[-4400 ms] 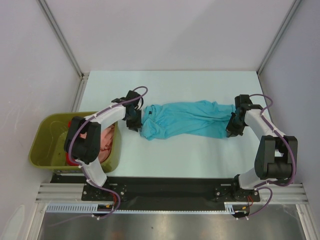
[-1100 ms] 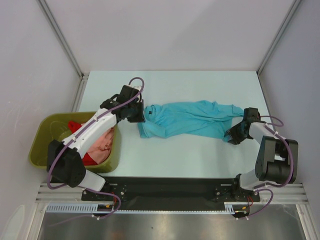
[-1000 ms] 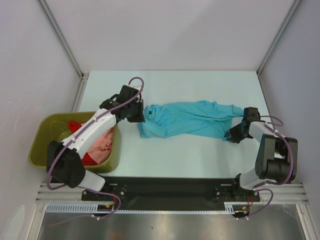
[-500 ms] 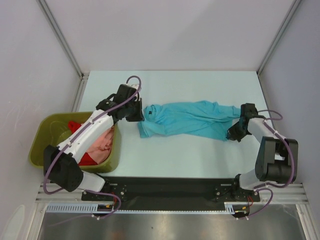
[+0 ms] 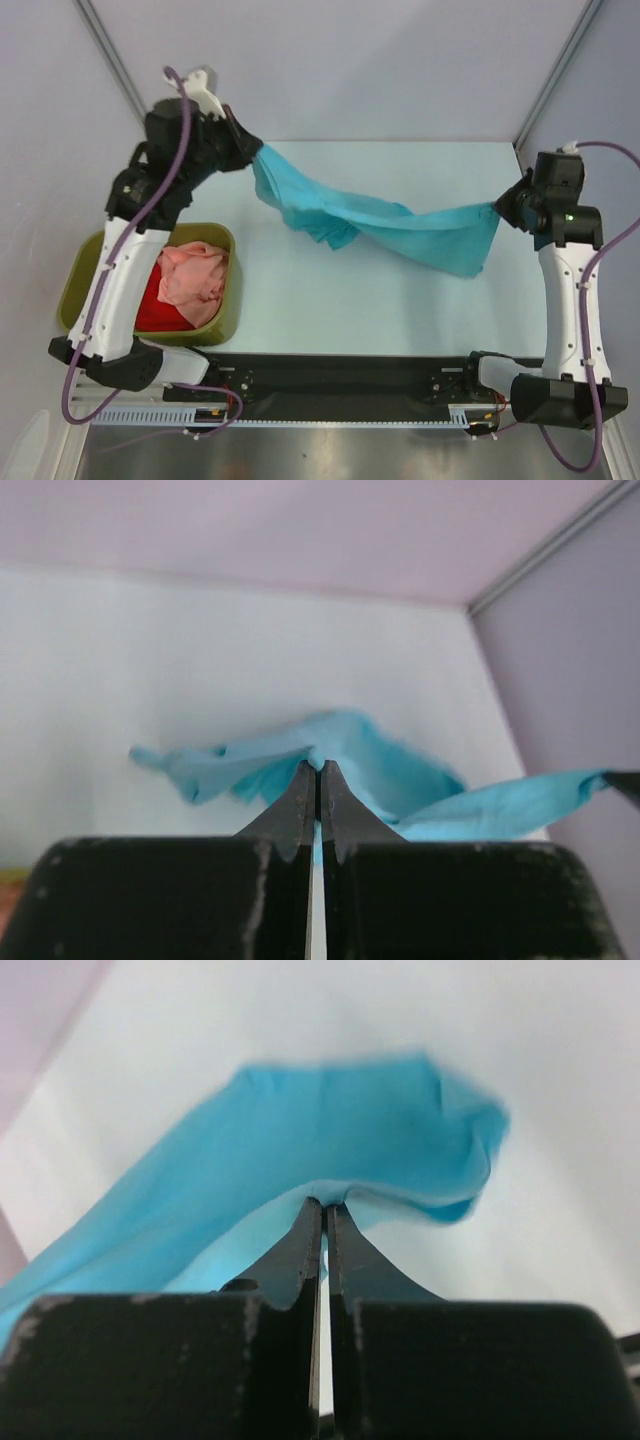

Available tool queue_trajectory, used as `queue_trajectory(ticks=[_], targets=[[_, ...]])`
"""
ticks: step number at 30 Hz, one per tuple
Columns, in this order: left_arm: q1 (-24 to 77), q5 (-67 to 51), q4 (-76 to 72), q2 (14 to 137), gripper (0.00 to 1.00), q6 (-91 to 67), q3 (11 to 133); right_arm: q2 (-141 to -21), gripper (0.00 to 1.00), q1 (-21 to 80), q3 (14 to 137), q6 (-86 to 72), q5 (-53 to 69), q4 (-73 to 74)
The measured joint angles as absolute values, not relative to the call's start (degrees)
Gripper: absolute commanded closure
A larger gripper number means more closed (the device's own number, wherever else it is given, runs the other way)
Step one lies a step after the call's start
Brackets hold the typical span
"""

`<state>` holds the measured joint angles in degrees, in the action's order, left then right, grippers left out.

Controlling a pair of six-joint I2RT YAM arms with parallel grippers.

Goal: Fold and stack the t-shirts
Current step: Flatten the tshirt out

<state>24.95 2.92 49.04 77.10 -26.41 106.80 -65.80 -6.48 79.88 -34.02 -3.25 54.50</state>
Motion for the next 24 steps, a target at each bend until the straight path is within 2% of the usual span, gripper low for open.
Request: queue_trajectory(ticks=[4,9,14,17,24], targets=[[24.73,4.29,48.31,80.77,1.00,-24.71,124.62,-65.89,1.00,-6.50,91.35,-32.36,-3.38,55.77],[24.71,4.10,45.41,82.50,1.00,-22.24,138.82,-67.40,1.00,-6.55,105.60,-31.42,-2.81,57.65],[24.71,3.20,39.86,78.32,1.00,-20.01,139.09,-68.16,1.00,-6.55,120.01,-30.22,-1.48,59.46],[24.71,2.76,37.69,75.09,1.00,-18.92,138.80,-66.32,1.00,-6.55,124.07,-29.67,-0.97,59.55],[24.71,1.74,29.82,69.17,1.00,-16.67,136.84,-57.06,1.00,-6.55,119.81,-29.26,-0.89,54.43]])
